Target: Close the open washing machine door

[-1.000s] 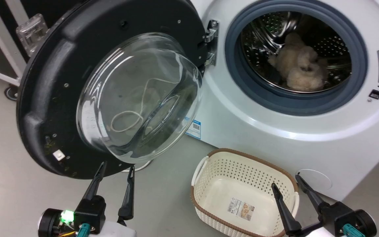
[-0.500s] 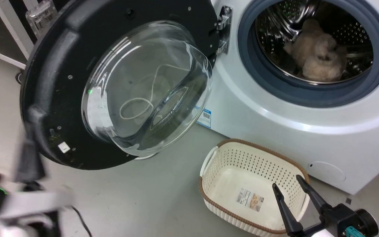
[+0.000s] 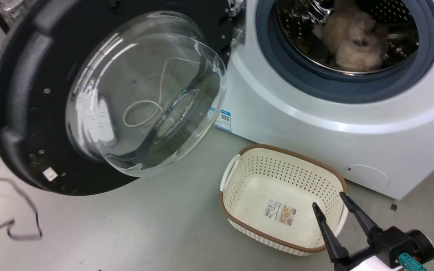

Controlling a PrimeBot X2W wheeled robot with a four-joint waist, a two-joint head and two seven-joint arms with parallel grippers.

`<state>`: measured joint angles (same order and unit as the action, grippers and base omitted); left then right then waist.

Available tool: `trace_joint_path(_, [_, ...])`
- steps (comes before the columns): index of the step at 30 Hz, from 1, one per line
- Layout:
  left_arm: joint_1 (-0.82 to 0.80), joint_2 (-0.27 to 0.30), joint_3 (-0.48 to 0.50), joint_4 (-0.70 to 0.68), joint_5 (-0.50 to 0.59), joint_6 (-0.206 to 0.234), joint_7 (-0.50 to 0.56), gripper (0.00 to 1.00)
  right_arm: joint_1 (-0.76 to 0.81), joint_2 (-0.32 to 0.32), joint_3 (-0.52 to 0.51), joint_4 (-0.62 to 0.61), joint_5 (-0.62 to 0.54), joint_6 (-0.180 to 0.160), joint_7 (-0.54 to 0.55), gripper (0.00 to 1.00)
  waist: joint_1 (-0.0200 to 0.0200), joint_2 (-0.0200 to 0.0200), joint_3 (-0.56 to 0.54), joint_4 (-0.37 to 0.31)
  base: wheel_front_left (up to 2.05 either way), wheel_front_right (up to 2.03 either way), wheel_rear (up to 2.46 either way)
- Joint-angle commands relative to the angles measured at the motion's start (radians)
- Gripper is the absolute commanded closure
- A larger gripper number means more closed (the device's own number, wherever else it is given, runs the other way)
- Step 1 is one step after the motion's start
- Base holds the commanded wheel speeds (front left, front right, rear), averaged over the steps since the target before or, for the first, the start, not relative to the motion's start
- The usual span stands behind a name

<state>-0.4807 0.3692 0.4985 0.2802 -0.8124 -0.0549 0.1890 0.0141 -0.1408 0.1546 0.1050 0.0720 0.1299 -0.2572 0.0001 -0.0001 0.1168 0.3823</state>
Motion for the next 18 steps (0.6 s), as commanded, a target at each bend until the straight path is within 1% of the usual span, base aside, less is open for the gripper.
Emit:
trace_joint_path(1, [-0.027,-0.005,-0.002,0.029,-0.031,-0.001,0.039,1.00,-0.010,-0.008,-0.003,0.000,0.005,0.001,-0.005,0.00,-0.0001,0.0001,0.007,-0.007,0.00,0.00,0.00])
trace_joint_path(5, [-0.079,-0.002,0.003,0.124,-0.158,0.007,0.218,1.00,-0.013,-0.011,0.005,0.003,0.010,0.001,-0.005,0.00,-0.0001,0.0001,0.015,-0.021,0.00,0.00,0.00])
trace_joint_path(9, [-0.097,-0.004,0.006,0.173,-0.251,0.007,0.355,1.00,-0.021,-0.009,0.007,-0.004,0.018,0.001,-0.005,0.00,-0.0001,0.0001,0.022,-0.033,0.00,0.00,0.00])
trace_joint_path(12, [-0.088,-0.009,0.007,0.166,-0.296,-0.004,0.420,1.00,-0.023,-0.008,0.005,-0.006,0.021,0.001,-0.005,0.00,-0.0001,0.0001,0.022,-0.041,0.00,0.00,0.00])
trace_joint_path(13, [-0.058,-0.017,0.018,0.143,-0.338,-0.012,0.469,1.00,-0.021,-0.006,0.001,-0.002,0.023,0.001,-0.005,0.00,-0.0001,0.0001,0.014,-0.050,0.00,0.00,0.00])
trace_joint_path(16, [-0.010,-0.033,0.037,0.102,-0.388,-0.013,0.524,1.00,-0.017,0.000,-0.008,0.005,0.023,0.001,-0.005,0.00,-0.0001,0.0001,-0.001,-0.064,0.00,0.00,0.00])
trace_joint_path(18, [0.028,-0.055,0.045,0.064,-0.423,-0.012,0.564,1.00,-0.014,0.005,-0.022,0.007,0.021,0.001,-0.005,0.00,-0.0001,0.0001,-0.011,-0.073,0.00,0.00,0.00])
